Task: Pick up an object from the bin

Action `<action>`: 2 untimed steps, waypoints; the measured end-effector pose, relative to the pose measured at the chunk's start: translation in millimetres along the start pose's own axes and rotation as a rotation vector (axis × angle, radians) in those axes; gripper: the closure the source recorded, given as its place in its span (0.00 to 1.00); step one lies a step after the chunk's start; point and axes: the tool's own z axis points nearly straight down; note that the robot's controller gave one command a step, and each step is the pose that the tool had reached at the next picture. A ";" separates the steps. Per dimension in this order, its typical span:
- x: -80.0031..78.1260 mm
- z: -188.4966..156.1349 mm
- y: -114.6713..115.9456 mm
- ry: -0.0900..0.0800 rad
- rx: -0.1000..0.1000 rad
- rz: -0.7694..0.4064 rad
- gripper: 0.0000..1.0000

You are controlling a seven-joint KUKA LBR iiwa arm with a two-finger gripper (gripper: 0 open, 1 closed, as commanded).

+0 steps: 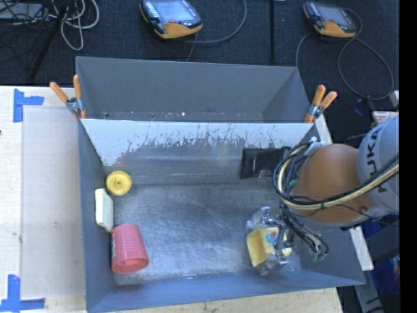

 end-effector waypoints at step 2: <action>0.2 -39.1 0.1 0.008 0.000 0.000 1.00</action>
Offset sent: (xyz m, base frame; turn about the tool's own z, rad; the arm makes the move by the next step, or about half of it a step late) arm 0.0002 0.0001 0.0763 0.0000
